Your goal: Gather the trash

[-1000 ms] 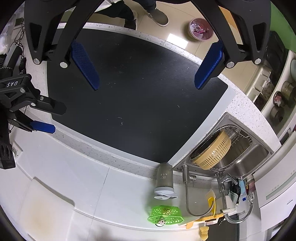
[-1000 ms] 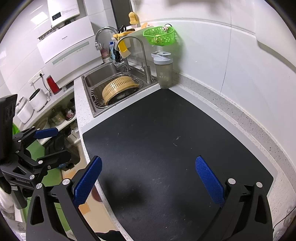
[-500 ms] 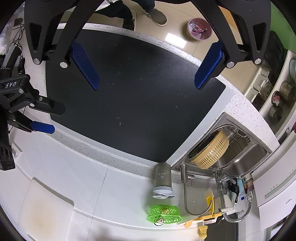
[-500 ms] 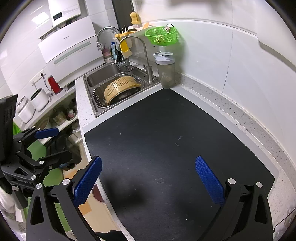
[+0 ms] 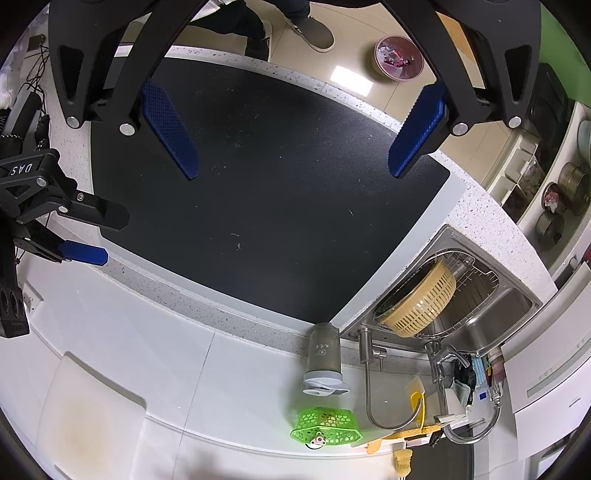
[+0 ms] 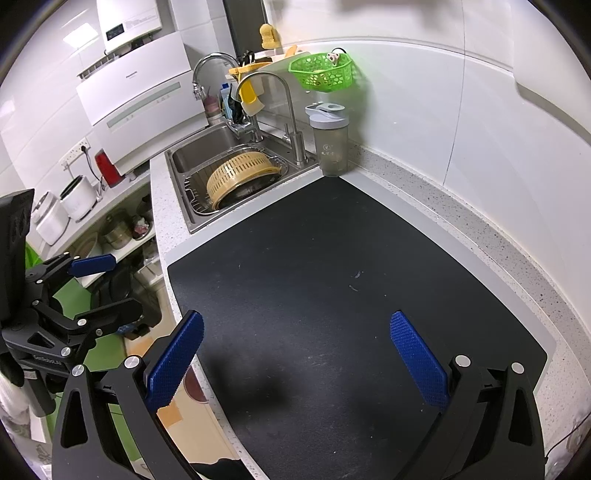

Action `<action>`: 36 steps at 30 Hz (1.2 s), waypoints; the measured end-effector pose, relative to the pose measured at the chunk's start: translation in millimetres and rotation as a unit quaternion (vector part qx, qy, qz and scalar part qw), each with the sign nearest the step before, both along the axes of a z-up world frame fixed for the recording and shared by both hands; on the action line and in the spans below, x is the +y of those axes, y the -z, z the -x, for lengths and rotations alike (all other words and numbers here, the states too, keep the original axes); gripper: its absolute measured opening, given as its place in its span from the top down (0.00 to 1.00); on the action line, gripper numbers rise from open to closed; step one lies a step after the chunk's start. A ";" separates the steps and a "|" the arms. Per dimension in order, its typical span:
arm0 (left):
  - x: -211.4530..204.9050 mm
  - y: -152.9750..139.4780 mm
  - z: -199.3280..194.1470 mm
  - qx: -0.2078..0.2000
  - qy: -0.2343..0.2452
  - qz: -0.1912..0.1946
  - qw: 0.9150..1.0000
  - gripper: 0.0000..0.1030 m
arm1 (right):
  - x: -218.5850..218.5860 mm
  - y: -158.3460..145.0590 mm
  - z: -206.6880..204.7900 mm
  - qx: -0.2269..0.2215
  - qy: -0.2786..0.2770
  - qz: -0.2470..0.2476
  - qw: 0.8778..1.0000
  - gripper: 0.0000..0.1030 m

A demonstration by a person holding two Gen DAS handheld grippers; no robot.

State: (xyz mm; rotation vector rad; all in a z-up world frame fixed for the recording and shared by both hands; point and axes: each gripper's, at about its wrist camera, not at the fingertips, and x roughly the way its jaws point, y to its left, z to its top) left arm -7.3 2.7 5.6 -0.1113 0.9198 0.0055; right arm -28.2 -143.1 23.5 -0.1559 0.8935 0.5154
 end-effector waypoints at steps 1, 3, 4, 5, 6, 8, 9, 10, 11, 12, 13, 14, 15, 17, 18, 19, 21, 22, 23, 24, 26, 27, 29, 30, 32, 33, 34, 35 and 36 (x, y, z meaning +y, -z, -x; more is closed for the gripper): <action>-0.3 -0.1 0.2 0.000 0.000 -0.001 1.000 0.03 | 0.0 0.0 0.0 0.000 0.000 0.000 1.000 0.06; 0.0 -0.2 0.0 0.000 0.000 -0.001 1.000 0.03 | -0.2 0.0 0.1 0.000 0.000 0.001 1.000 0.06; 0.2 -0.2 0.0 0.000 0.000 -0.001 1.000 0.03 | -0.2 0.1 0.2 0.000 0.000 0.001 1.000 0.06; 0.2 -0.3 0.1 0.000 0.000 0.000 1.000 0.03 | 0.0 0.0 0.6 0.001 0.000 0.001 1.000 0.06; -0.1 -0.3 0.1 0.000 0.000 -0.001 1.000 0.03 | -0.2 -0.1 0.6 0.000 0.000 0.001 1.000 0.06; 0.1 -0.3 0.1 0.000 0.000 0.000 1.000 0.03 | -0.6 1.3 -0.4 0.000 -0.001 0.002 1.000 0.06; 0.3 -0.2 0.0 -0.001 0.000 0.000 1.000 0.03 | -0.2 1.4 -0.2 0.000 -0.001 0.002 1.000 0.06; 0.4 -0.1 -0.1 0.000 0.000 0.000 1.000 0.03 | -0.6 1.8 -0.4 0.000 -0.002 0.002 1.000 0.06; 0.1 -0.2 0.1 0.000 0.000 0.000 1.000 0.03 | -0.5 1.9 -0.3 0.000 -0.002 0.002 1.000 0.06; 0.0 -0.3 0.1 0.000 0.000 -0.001 1.000 0.03 | -0.3 1.9 -0.2 0.000 -0.002 0.002 1.000 0.06; 0.2 -0.3 0.2 0.000 0.001 0.000 1.000 0.03 | -0.4 1.8 -0.2 0.000 -0.001 0.002 1.000 0.06; 0.0 -0.5 -0.1 -0.001 0.000 0.000 1.000 0.03 | -0.4 1.9 -0.3 0.001 -0.001 0.002 1.000 0.06; 0.2 -0.6 -0.4 -0.001 0.000 0.000 1.000 0.03 | -0.2 1.9 -0.1 0.001 -0.001 0.002 1.000 0.06; 0.0 -0.7 -0.8 -0.001 -0.001 0.000 1.000 0.03 | -0.8 2.1 -0.4 0.001 -0.001 0.003 1.000 0.06; 0.2 -0.7 -1.1 0.000 -0.001 0.001 1.000 0.03 | -0.6 2.1 -0.7 0.001 -0.001 0.003 1.000 0.06; -0.2 -1.0 -1.3 0.000 -0.002 0.001 1.000 0.03 | -0.6 2.2 -0.6 0.001 -0.001 0.002 1.000 0.06; -0.4 -1.1 -1.5 -0.001 -0.002 0.001 1.000 0.03 | -0.4 2.5 -0.7 0.001 -0.001 0.002 1.000 0.06; -0.2 -0.9 -1.7 0.000 -0.002 0.001 1.000 0.03 | -0.4 2.2 -0.9 0.001 -0.002 0.003 1.000 0.06; -0.1 -0.9 -1.8 0.000 -0.003 0.001 1.000 0.03 | -0.3 2.5 -0.9 0.002 -0.001 0.003 1.000 0.06; -0.1 -1.0 -1.6 0.000 -0.003 0.002 1.000 0.03 | -0.6 2.5 -1.0 0.002 -0.002 0.003 1.000 0.06; -0.6 -1.1 -2.1 0.000 -0.004 0.002 1.000 0.03 | -0.9 2.8 -1.1 0.002 -0.002 0.003 1.000 0.06; -0.5 -1.1 -2.1 0.000 -0.004 0.002 1.000 0.03 | -1.0 2.9 -1.0 0.002 -0.002 0.003 1.000 0.06; -0.4 -1.0 -1.7 0.000 -0.004 0.002 1.000 0.03 | -0.8 3.0 -0.7 0.002 -0.002 0.002 1.000 0.06; -0.3 -1.1 -1.6 0.000 -0.005 0.002 1.000 0.03 | -0.8 3.1 -0.8 0.002 -0.002 0.002 1.000 0.06; -0.8 -1.3 -1.6 0.000 -0.006 0.004 1.000 0.03 | -0.7 3.1 -0.7 0.002 -0.003 0.003 1.000 0.06; -0.9 -1.3 -1.8 0.000 -0.006 0.004 1.000 0.03 | -0.7 3.0 -0.7 0.003 -0.003 0.002 1.000 0.06; -1.4 -1.4 -1.5 -0.001 -0.006 0.004 1.000 0.03 | -0.9 3.5 -1.3 0.003 -0.003 0.002 1.000 0.06; -2.5 -1.9 -1.3 -0.003 -0.007 0.000 1.000 0.03 | -1.0 3.9 -1.1 0.003 -0.004 0.002 1.000 0.06; -3.8 -2.1 -1.1 -0.005 -0.008 -0.005 1.000 0.03 | -0.9 4.3 -1.1 0.003 -0.004 0.002 1.000 0.06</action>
